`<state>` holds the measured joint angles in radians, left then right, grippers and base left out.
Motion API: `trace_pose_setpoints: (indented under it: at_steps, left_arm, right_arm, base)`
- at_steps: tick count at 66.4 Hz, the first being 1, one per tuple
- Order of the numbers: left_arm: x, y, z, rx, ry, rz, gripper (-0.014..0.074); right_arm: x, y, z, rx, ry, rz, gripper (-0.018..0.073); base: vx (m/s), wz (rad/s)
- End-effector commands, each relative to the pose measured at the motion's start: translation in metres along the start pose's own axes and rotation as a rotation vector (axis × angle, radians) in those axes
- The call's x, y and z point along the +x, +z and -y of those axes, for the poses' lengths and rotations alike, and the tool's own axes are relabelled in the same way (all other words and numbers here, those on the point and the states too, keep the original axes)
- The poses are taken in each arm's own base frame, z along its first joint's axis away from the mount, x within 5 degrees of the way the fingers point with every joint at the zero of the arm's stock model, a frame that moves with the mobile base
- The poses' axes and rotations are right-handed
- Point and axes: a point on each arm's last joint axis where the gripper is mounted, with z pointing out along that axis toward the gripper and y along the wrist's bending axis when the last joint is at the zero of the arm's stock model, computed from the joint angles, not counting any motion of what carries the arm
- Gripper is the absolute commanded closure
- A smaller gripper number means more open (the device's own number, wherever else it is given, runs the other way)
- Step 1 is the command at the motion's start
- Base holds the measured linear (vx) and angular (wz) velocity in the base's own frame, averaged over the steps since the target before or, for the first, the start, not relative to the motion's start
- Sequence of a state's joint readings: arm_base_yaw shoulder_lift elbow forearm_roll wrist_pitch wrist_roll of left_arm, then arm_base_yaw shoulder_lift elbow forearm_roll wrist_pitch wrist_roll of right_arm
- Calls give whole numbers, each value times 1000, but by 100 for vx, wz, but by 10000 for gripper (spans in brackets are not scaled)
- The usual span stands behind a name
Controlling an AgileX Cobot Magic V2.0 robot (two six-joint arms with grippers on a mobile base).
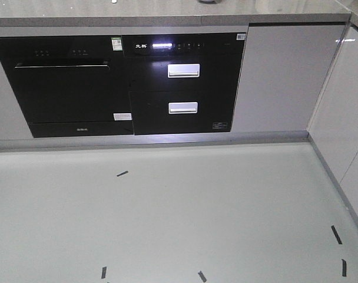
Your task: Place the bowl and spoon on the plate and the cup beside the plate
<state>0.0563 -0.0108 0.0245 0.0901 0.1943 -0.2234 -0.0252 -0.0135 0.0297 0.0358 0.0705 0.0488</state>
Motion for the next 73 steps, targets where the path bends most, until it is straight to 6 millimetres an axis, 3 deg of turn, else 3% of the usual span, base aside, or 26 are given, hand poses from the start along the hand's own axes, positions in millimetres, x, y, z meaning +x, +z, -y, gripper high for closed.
trace_pose_setpoints:
  at_steps: [1,73]
  left_arm:
    - [-13,-3,2,20,-13,100,603]
    - [-13,-3,2,20,-13,100,603]
  right_arm:
    - [-4,0,0,3,-12,70,563]
    - [-4,0,0,3,-12,70,563]
  base:
    - [11,-3]
    - [14,2]
